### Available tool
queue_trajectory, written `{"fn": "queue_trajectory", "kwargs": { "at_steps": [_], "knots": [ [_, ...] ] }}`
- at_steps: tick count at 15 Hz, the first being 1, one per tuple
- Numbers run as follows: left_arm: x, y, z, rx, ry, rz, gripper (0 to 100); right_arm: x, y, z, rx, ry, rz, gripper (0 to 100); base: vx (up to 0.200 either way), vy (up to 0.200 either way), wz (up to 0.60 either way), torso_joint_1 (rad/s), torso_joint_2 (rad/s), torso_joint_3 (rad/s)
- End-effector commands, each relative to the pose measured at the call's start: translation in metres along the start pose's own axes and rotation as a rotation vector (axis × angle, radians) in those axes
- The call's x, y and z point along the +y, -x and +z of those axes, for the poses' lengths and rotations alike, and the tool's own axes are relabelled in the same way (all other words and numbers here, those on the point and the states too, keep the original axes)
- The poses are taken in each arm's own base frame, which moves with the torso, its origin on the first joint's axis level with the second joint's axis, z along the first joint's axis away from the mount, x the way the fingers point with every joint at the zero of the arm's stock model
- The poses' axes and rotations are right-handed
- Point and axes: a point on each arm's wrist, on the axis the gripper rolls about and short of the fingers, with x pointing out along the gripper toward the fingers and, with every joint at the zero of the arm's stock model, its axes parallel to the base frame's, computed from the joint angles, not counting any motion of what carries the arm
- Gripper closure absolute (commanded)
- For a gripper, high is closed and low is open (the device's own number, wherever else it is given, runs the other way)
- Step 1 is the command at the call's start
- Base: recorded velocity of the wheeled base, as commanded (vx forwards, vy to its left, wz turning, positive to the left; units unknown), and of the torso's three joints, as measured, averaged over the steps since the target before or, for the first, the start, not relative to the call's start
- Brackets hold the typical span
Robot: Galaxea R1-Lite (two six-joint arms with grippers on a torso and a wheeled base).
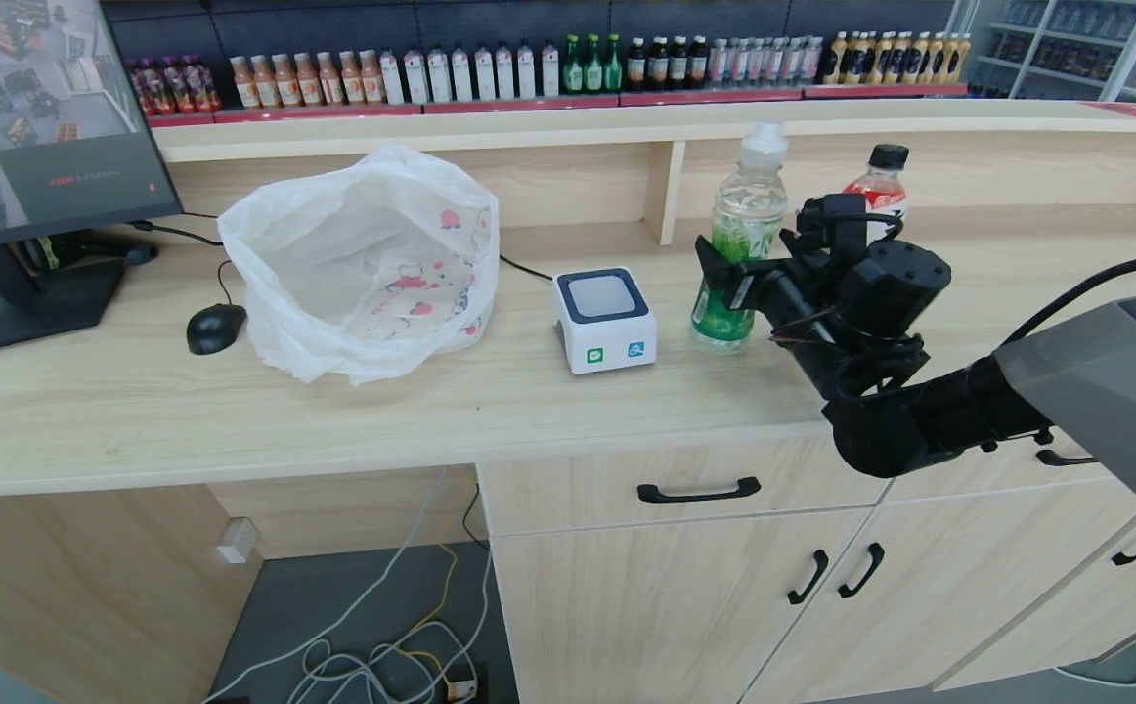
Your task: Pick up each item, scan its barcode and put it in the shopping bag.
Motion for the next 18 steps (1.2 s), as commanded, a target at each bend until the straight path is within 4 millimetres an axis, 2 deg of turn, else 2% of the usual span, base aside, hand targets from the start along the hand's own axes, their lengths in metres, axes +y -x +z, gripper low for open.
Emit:
{"fn": "queue_trajectory", "kwargs": {
  "at_steps": [1, 6, 7, 18],
  "knots": [
    [0.0, 0.0, 0.0, 0.0, 0.0, 0.0, 0, -0.0002, -0.0015, -0.0014, -0.002, -0.002, -0.001, 0, 0.0, 0.0, 0.0, 0.0, 0.0, 0.0],
    [0.0, 0.0, 0.0, 0.0, 0.0, 0.0, 0, -0.0012, -0.0044, -0.0032, -0.008, -0.001, -0.004, 0, 0.0, 0.0, 0.0, 0.0, 0.0, 0.0],
    [0.0, 0.0, 0.0, 0.0, 0.0, 0.0, 0, -0.0019, -0.0047, -0.0028, -0.01, -0.001, -0.006, 100, 0.0, 0.0, 0.0, 0.0, 0.0, 0.0],
    [0.0, 0.0, 0.0, 0.0, 0.0, 0.0, 0, -0.0055, -0.0047, 0.0063, -0.042, -0.022, -0.008, 100, 0.0, 0.0, 0.0, 0.0, 0.0, 0.0]
  ]
}}
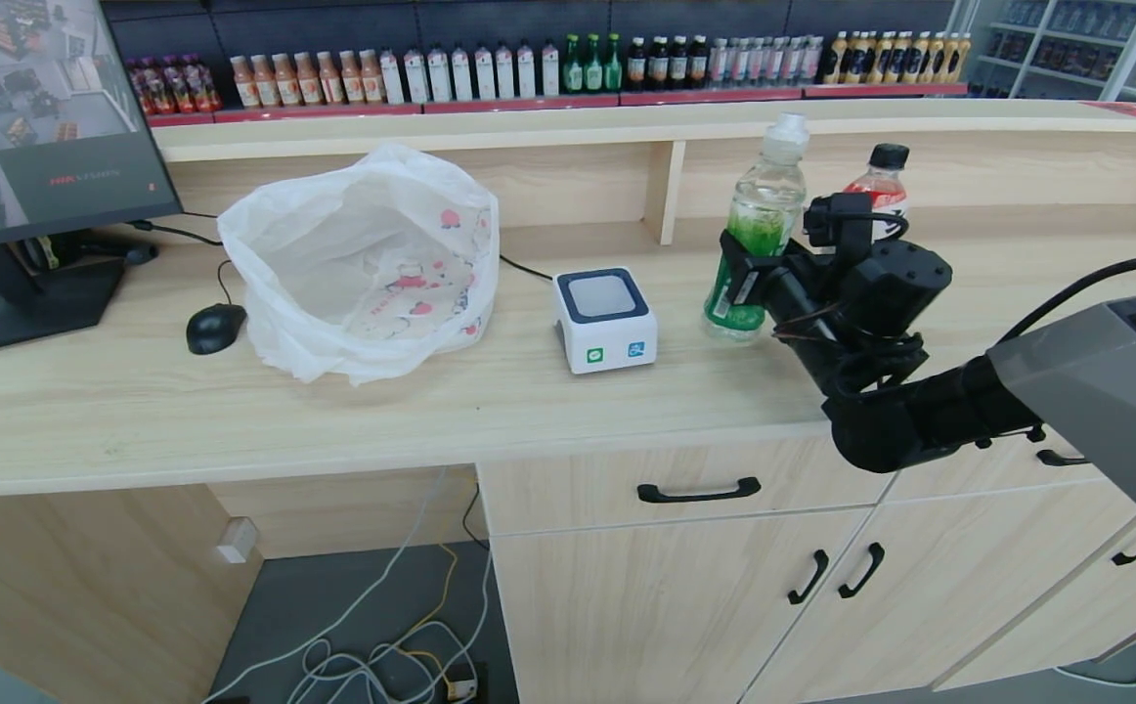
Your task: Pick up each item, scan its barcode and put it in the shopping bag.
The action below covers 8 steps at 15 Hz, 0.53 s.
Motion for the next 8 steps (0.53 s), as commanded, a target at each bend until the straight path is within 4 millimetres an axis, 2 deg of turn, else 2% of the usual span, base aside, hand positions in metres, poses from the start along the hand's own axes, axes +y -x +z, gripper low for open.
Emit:
{"fn": "queue_trajectory", "kwargs": {
  "at_steps": [1, 8],
  "knots": [
    [0.0, 0.0, 0.0, 0.0, 0.0, 0.0, 0, 0.0, 0.0, 0.006, -0.014, -0.002, 0.0, 100, 0.0, 0.0, 0.0, 0.0, 0.0, 0.0],
    [0.0, 0.0, 0.0, 0.0, 0.0, 0.0, 0, 0.0, 0.002, 0.019, -0.039, -0.006, 0.004, 100, 0.0, 0.0, 0.0, 0.0, 0.0, 0.0]
  ]
}}
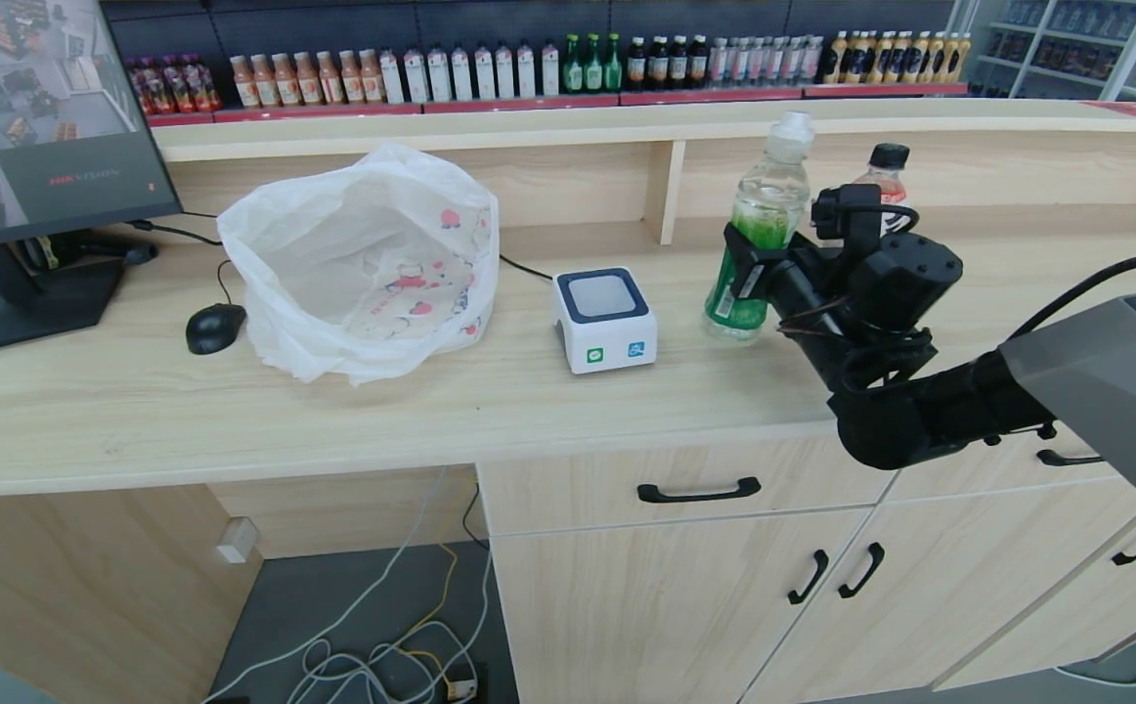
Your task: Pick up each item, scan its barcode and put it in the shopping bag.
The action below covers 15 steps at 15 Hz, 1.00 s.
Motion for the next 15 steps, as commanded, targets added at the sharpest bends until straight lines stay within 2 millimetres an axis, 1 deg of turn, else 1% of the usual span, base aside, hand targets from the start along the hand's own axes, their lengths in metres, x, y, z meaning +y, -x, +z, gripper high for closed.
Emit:
{"fn": "queue_trajectory", "kwargs": {
  "at_steps": [1, 4, 6, 8, 10, 11, 12, 13, 15],
  "knots": [
    [0.0, 0.0, 0.0, 0.0, 0.0, 0.0, 0, 0.0, 0.002, 0.013, -0.024, -0.002, 0.0, 100, 0.0, 0.0, 0.0, 0.0, 0.0, 0.0],
    [0.0, 0.0, 0.0, 0.0, 0.0, 0.0, 0, 0.0, 0.007, 0.02, -0.025, -0.002, 0.014, 100, 0.0, 0.0, 0.0, 0.0, 0.0, 0.0],
    [0.0, 0.0, 0.0, 0.0, 0.0, 0.0, 0, 0.0, 0.009, 0.03, -0.041, -0.004, 0.017, 100, 0.0, 0.0, 0.0, 0.0, 0.0, 0.0],
    [0.0, 0.0, 0.0, 0.0, 0.0, 0.0, 0, 0.001, 0.02, 0.04, -0.028, -0.005, 0.021, 100, 0.0, 0.0, 0.0, 0.0, 0.0, 0.0],
    [0.0, 0.0, 0.0, 0.0, 0.0, 0.0, 0, 0.004, 0.037, 0.055, -0.022, -0.005, 0.038, 100, 0.0, 0.0, 0.0, 0.0, 0.0, 0.0],
    [0.0, 0.0, 0.0, 0.0, 0.0, 0.0, 0, 0.011, 0.046, 0.062, -0.019, -0.013, 0.055, 100, 0.0, 0.0, 0.0, 0.0, 0.0, 0.0],
    [0.0, 0.0, 0.0, 0.0, 0.0, 0.0, 0, 0.022, 0.056, 0.07, -0.015, -0.027, 0.084, 100, 0.0, 0.0, 0.0, 0.0, 0.0, 0.0],
    [0.0, 0.0, 0.0, 0.0, 0.0, 0.0, 0, 0.033, 0.067, 0.076, -0.005, -0.041, 0.114, 100, 0.0, 0.0, 0.0, 0.0, 0.0, 0.0],
    [0.0, 0.0, 0.0, 0.0, 0.0, 0.0, 0, 0.047, 0.087, 0.084, 0.019, -0.059, 0.162, 100, 0.0, 0.0, 0.0, 0.0, 0.0, 0.0]
  ]
}}
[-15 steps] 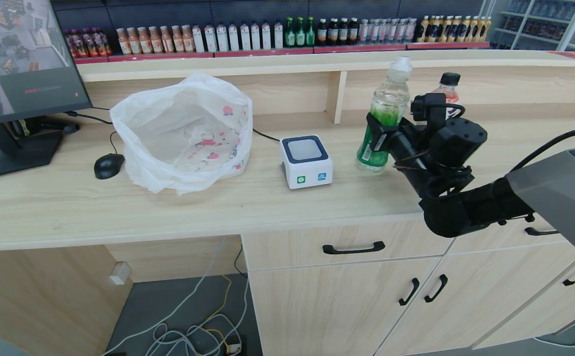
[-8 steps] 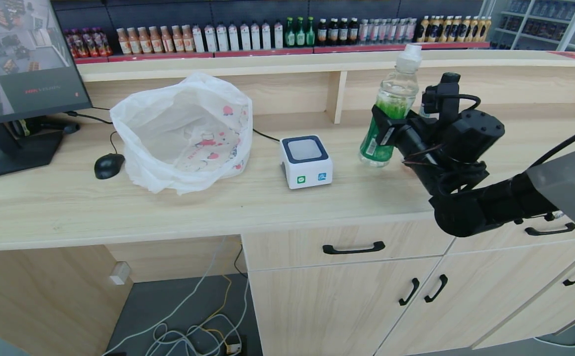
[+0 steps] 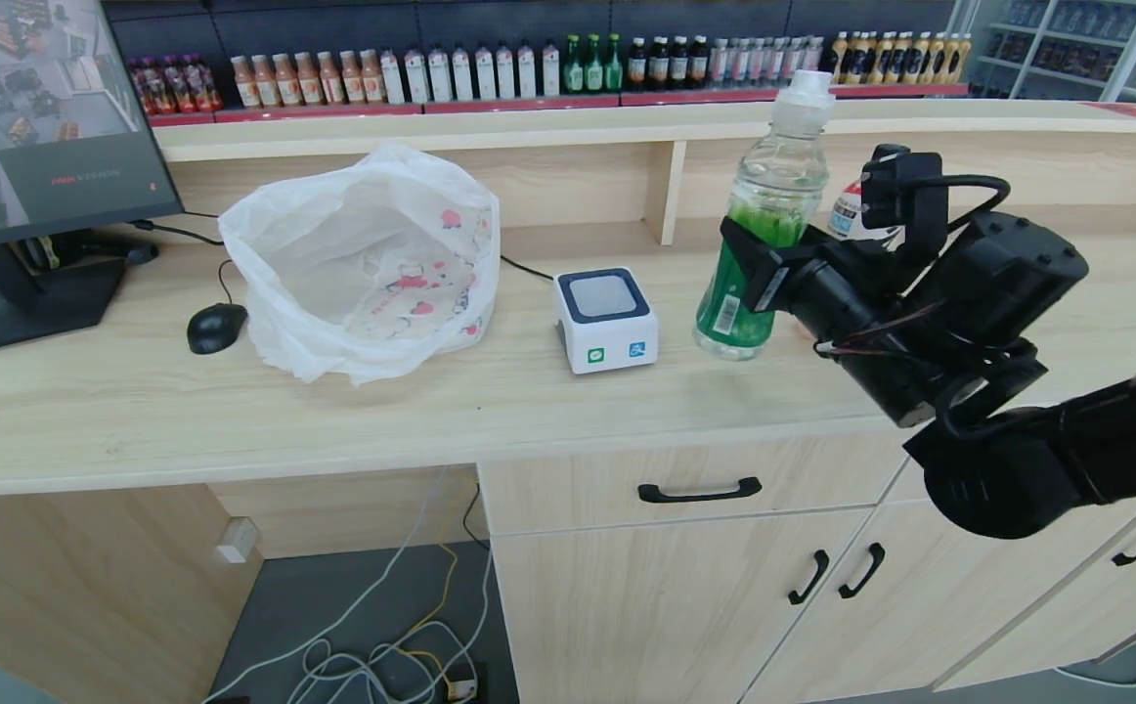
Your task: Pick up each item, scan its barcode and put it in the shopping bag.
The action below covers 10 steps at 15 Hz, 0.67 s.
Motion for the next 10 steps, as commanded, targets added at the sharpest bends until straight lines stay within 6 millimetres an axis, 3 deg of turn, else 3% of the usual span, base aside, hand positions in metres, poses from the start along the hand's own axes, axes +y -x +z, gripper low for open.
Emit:
{"fn": "queue_trajectory", "kwargs": {
  "at_steps": [1, 6, 10],
  "knots": [
    [0.0, 0.0, 0.0, 0.0, 0.0, 0.0, 0, 0.015, 0.026, 0.017, 0.007, -0.02, 0.047, 100, 0.0, 0.0, 0.0, 0.0, 0.0, 0.0],
    [0.0, 0.0, 0.0, 0.0, 0.0, 0.0, 0, 0.009, 0.069, 0.018, 0.088, -0.013, 0.047, 100, 0.0, 0.0, 0.0, 0.0, 0.0, 0.0],
    [0.0, 0.0, 0.0, 0.0, 0.0, 0.0, 0, 0.008, 0.09, 0.023, 0.103, -0.013, 0.058, 100, 0.0, 0.0, 0.0, 0.0, 0.0, 0.0]
  ]
}}
